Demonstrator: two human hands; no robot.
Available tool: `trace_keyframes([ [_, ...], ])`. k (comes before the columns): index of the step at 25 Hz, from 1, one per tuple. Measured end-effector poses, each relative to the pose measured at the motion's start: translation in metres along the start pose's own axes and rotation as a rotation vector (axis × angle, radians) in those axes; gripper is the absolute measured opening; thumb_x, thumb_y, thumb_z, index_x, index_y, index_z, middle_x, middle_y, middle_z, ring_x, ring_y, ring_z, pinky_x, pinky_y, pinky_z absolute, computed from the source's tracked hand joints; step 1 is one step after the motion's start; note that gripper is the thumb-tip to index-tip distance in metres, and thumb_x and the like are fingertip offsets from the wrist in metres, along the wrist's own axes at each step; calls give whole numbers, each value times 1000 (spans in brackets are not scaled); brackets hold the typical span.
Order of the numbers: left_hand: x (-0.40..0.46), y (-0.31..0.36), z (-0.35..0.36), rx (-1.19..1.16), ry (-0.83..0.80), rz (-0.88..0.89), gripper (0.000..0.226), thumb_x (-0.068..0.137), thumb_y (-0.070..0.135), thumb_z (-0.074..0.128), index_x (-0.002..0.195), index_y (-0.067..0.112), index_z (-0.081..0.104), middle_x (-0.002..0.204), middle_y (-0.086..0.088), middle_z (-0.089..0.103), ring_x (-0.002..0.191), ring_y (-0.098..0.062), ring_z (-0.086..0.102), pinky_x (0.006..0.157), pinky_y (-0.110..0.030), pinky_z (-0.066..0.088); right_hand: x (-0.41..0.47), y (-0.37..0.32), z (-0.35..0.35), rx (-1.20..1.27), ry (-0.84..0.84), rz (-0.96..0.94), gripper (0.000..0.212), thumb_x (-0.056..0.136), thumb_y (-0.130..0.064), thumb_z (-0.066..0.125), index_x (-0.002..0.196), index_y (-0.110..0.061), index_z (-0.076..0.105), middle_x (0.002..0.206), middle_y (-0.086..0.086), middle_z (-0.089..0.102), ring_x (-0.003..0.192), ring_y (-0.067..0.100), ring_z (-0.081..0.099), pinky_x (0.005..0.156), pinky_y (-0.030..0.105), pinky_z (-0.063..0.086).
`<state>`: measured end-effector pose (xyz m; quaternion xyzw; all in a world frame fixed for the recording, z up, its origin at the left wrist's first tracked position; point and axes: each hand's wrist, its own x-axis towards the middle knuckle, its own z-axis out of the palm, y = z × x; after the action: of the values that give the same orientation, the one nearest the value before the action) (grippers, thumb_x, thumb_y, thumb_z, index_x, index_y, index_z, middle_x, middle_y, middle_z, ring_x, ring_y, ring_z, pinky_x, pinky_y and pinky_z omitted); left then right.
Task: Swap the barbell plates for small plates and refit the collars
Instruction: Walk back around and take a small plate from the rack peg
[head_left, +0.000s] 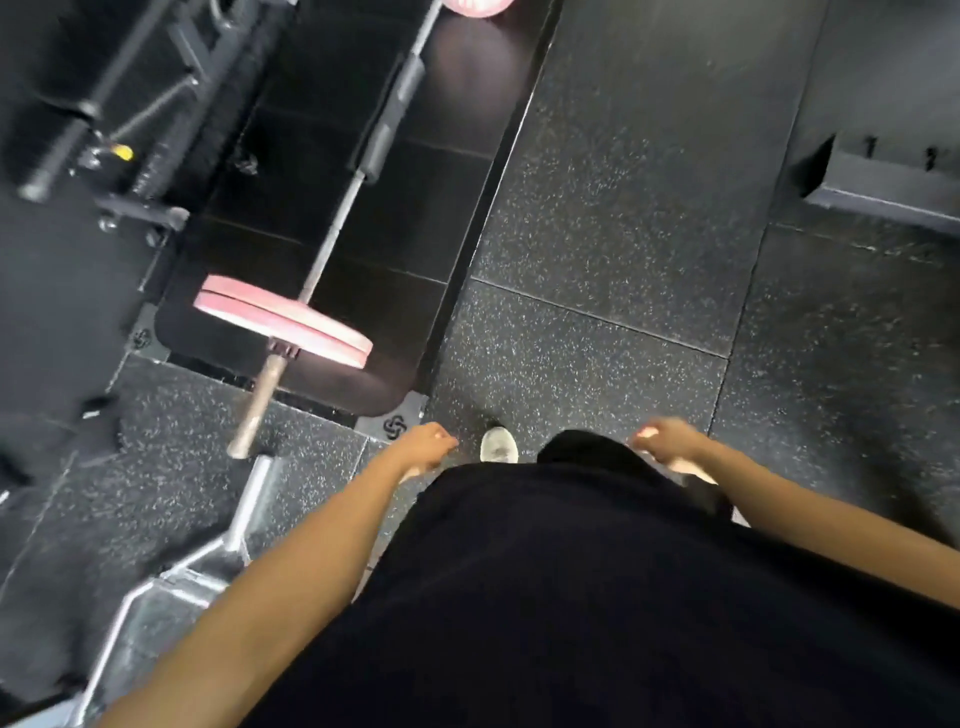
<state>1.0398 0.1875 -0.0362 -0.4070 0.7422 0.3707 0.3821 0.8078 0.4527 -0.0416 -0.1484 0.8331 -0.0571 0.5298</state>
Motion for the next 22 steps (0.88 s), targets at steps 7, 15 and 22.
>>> trace_keyframes([
  [7, 122, 120, -171, 157, -45, 76, 13, 90, 26, 49, 83, 17, 55, 79, -6, 49, 71, -18, 41, 65, -29, 31, 102, -70, -129, 193, 50, 93, 35, 91, -29, 59, 117, -6, 64, 125, 13, 62, 118, 30, 56, 94, 31, 42],
  [15, 236, 294, -315, 31, 21, 0, 33, 99, 34, 45, 118, 11, 60, 124, -7, 61, 115, -24, 55, 89, -29, 39, 224, -120, -361, 200, 22, 91, 32, 96, -25, 53, 113, 0, 63, 109, 17, 65, 100, 30, 60, 75, 28, 40],
  [22, 350, 458, -445, 59, 13, 35, 40, 95, 49, 43, 118, 19, 59, 125, -3, 57, 108, -21, 51, 87, -32, 37, 317, -164, -546, 293, 119, 67, 37, 96, -26, 54, 125, -4, 58, 133, 13, 58, 118, 29, 56, 90, 31, 43],
])
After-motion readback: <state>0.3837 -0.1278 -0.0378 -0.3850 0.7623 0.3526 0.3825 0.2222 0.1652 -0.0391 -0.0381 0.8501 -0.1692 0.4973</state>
